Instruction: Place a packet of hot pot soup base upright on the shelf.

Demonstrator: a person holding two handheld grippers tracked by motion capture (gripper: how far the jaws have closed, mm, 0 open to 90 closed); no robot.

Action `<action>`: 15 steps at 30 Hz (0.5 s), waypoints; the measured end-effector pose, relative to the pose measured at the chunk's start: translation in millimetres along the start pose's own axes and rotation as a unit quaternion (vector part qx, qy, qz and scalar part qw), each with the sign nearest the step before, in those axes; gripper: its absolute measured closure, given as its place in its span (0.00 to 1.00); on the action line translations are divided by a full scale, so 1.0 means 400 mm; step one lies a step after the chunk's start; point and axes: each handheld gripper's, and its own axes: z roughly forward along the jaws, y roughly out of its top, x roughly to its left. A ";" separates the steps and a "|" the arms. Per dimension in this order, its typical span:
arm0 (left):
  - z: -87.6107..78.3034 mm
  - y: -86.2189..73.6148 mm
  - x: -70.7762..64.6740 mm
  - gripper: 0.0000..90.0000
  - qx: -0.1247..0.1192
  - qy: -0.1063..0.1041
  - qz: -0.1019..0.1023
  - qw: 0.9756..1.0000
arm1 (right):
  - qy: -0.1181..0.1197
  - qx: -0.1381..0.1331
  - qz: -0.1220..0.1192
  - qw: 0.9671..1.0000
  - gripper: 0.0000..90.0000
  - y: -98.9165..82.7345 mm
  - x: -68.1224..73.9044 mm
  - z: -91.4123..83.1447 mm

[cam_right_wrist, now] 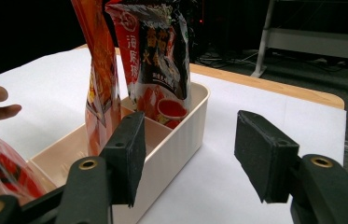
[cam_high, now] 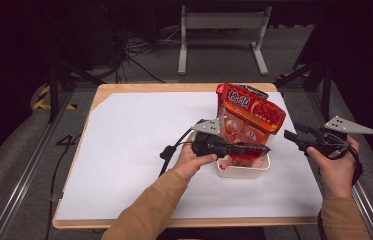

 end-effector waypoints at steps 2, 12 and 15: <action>0.003 -0.002 0.000 0.96 0.005 0.002 0.000 1.000 | 0.000 0.000 0.000 1.000 0.48 0.000 0.000 0.000; 0.011 -0.005 -0.007 0.69 0.016 0.019 -0.026 0.999 | 0.002 0.002 0.000 1.000 0.48 -0.001 0.000 0.003; 0.005 -0.004 -0.007 0.62 0.017 0.023 -0.030 0.999 | 0.001 0.004 -0.001 1.000 0.47 -0.001 0.001 0.005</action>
